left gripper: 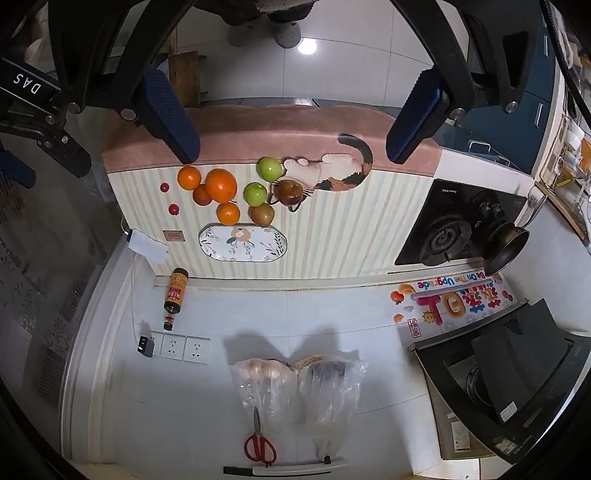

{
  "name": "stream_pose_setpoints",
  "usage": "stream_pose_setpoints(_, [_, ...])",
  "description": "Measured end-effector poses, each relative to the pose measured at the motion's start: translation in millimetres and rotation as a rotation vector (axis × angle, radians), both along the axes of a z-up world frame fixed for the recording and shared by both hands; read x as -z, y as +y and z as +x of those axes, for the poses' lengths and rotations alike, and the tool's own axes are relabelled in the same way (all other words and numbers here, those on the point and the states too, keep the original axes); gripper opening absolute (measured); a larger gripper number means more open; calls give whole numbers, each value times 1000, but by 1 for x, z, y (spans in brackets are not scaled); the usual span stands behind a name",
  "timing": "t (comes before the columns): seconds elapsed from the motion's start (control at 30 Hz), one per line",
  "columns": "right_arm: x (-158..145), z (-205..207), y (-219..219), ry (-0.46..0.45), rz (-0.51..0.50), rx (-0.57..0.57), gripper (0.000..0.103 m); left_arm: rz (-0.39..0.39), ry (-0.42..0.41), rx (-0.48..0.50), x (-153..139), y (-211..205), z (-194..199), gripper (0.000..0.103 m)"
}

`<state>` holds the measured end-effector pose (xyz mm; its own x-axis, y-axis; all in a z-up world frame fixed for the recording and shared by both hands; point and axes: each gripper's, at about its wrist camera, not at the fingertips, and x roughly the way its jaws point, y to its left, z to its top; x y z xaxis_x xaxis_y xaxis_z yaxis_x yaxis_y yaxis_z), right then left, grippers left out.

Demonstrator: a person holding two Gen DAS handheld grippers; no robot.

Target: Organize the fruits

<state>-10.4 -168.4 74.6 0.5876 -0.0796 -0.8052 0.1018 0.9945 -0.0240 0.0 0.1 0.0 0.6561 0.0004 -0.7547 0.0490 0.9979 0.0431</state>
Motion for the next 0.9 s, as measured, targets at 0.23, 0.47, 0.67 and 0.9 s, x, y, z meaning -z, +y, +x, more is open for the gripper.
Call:
stream_pose_setpoints(0.23, [0, 0, 1, 5, -2, 2, 103, 4, 2, -3, 1, 0, 2, 103])
stream_pose_setpoints(0.47, [-1, 1, 1, 5, -5, 6, 103, 4, 7, 1, 2, 0, 2, 103])
stream_pose_setpoints(0.67, [0, 1, 0, 14, -6, 4, 103, 4, 18, 4, 0, -4, 2, 103])
stream_pose_setpoints(0.9, [3, 0, 0, 14, -9, 4, 103, 2, 21, 7, 6, -4, -1, 103])
